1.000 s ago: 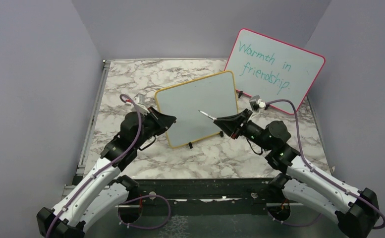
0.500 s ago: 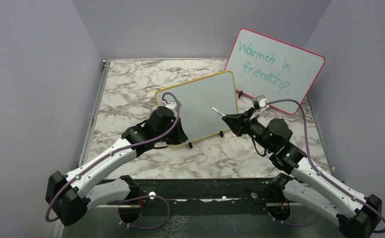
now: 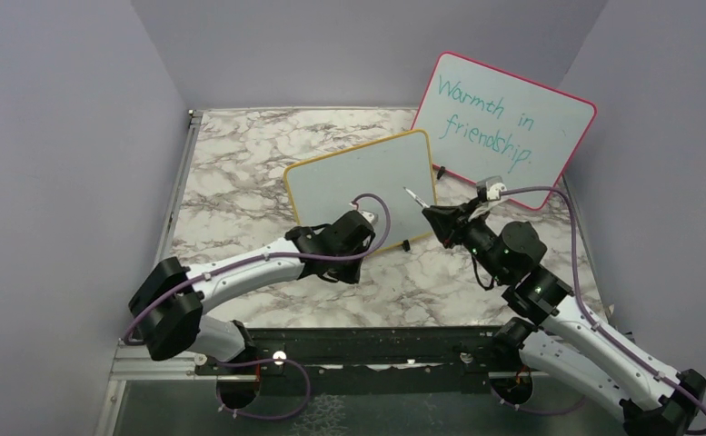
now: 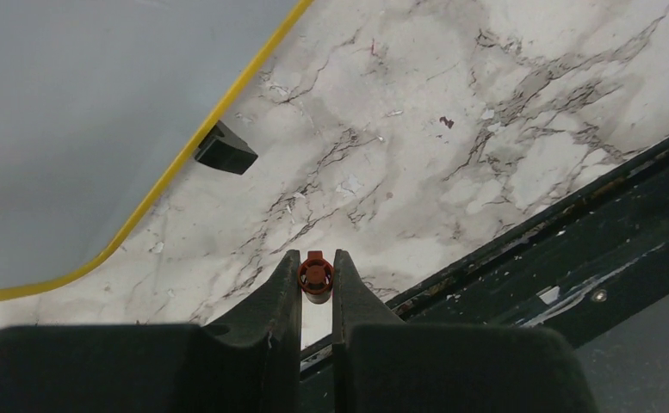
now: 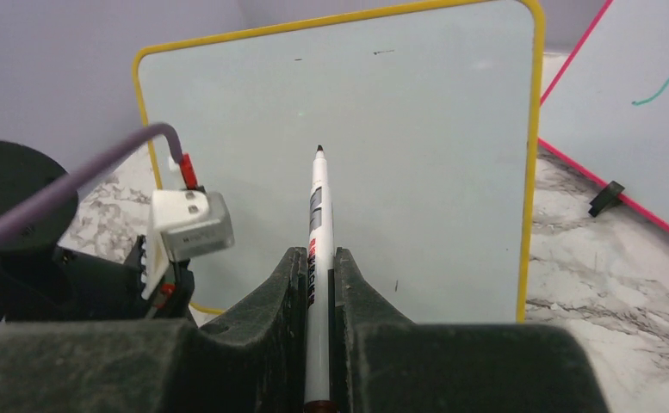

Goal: Write a sentence on the whiteboard
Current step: Place the pen cap at the center of the board.

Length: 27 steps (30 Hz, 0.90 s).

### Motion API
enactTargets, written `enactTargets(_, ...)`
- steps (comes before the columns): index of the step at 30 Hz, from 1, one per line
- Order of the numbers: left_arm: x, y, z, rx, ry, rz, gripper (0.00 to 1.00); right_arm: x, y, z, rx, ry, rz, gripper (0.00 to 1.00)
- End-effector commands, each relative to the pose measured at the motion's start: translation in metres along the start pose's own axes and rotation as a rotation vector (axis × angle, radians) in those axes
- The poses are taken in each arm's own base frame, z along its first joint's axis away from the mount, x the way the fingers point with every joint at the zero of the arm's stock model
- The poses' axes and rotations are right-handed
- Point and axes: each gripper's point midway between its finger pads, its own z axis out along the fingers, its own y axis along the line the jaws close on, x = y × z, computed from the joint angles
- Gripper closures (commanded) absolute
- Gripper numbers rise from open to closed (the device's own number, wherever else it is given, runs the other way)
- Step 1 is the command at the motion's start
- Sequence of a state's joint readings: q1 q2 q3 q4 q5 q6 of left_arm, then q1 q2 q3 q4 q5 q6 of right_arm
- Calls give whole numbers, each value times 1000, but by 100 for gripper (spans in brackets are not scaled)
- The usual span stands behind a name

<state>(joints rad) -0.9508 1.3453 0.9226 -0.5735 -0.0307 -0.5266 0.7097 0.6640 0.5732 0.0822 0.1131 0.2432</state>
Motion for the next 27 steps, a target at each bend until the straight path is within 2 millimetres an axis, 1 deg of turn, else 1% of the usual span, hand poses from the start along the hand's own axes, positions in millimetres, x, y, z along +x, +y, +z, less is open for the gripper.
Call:
enactTargets(1, 2, -6, 15, -38, 41, 90, 100, -14, -14, -6, 84, -34, -14, 99)
enactTargets(5, 11, -4, 34, -83, 100, 139, 100, -16, -19, -10, 113, -47, -15, 99)
enactTargets(11, 15, -3, 53, -135, 141, 192, 100, -17, -23, -12, 131, -51, -25, 99)
enactTargets(17, 26, 2, 67, -185, 178, 222, 95, -20, -29, -17, 161, -68, -26, 99)
enactTargets(21, 31, 4, 70, -206, 183, 234, 93, -20, -31, -19, 169, -71, -26, 99)
enactTargets(24, 31, 5, 71, -218, 180, 239, 90, -19, -30, -18, 165, -66, -27, 99)
enactTargets(27, 25, 2, 65, -209, 152, 232, 88, -19, -30, -17, 167, -64, -28, 99)
